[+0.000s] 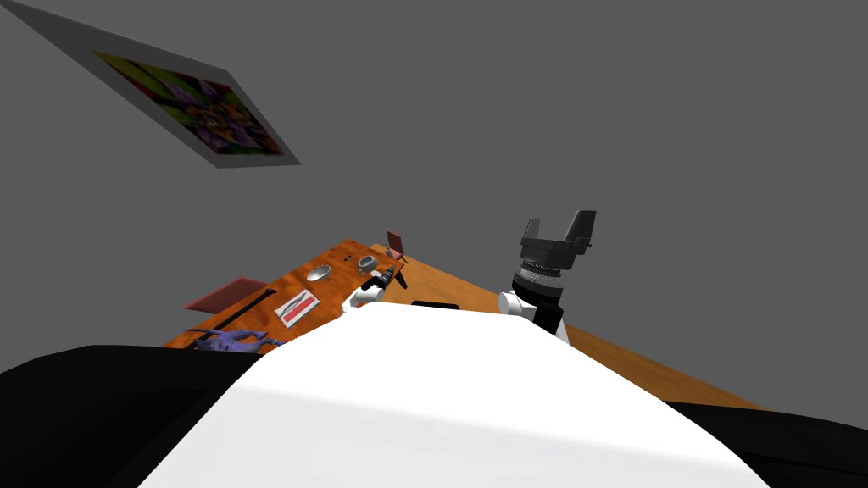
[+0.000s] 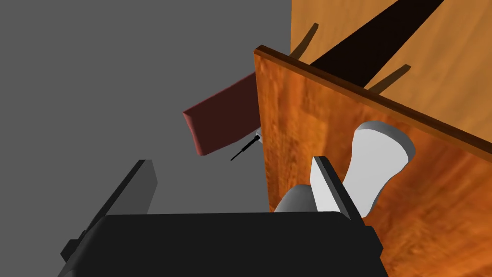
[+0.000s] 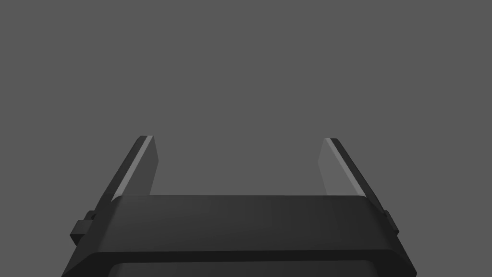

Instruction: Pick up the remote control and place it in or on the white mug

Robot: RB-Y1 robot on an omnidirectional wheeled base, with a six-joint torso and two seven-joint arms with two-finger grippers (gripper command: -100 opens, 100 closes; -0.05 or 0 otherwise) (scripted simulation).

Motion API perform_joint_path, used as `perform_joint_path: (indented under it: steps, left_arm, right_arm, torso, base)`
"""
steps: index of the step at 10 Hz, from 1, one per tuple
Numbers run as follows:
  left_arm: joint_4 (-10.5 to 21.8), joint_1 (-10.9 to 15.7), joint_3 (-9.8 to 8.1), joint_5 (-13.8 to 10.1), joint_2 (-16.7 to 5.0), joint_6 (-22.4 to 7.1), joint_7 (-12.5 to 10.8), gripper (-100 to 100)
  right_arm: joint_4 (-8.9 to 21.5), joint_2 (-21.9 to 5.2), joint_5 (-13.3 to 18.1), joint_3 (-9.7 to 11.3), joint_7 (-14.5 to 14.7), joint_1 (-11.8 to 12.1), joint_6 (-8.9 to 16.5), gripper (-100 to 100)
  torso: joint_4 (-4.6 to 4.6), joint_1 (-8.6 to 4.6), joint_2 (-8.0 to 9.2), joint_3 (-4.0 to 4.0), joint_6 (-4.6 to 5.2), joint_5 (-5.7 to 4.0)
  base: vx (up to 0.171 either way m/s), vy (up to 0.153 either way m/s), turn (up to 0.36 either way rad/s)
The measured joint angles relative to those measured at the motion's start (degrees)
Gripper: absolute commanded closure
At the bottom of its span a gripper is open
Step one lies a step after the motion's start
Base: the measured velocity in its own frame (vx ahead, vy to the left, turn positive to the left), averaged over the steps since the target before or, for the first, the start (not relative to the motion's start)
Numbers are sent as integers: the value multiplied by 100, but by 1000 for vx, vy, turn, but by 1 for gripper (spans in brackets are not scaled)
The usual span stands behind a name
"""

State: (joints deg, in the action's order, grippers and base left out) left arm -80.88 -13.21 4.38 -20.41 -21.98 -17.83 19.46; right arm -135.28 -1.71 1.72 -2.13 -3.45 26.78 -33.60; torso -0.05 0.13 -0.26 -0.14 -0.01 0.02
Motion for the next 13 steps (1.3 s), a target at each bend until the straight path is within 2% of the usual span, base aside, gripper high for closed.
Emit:
perform_joint_path:
  steps: [2,5,7,10,13]
  left_arm:
    - [324,106,61,-121,-74,-40,51,-100]
    - [688,164,117,-281,-134,-342,180,-100]
    - [1252,347,238,-500,-219,-389,302,-100]
    - [1509,368,249,-557,-234,-729,392,-100]
    - [1893,467,361,-839,-378,-947,551,-100]
  right_arm:
    - [0,0,0,0,0,0,0,0]
    - [0,0,0,0,0,0,0,0]
    - [0,0,0,0,0,0,0,0]
    - [0,0,0,0,0,0,0,0]
    - [0,0,0,0,0,0,0,0]
  torso:
    - [2,-3,13,7,-2,0]
    - [0,5,-1,-1,-1,1]
    - [-1,9,-5,-3,-1,2]
    - [-1,7,1,0,-2,2]
    - [-1,11,-2,-2,-1,2]
  base:
    - [32,31,-21]
    - [68,44,-50]
    - [75,53,-52]
    - [73,54,-53]
    - [69,59,-39]
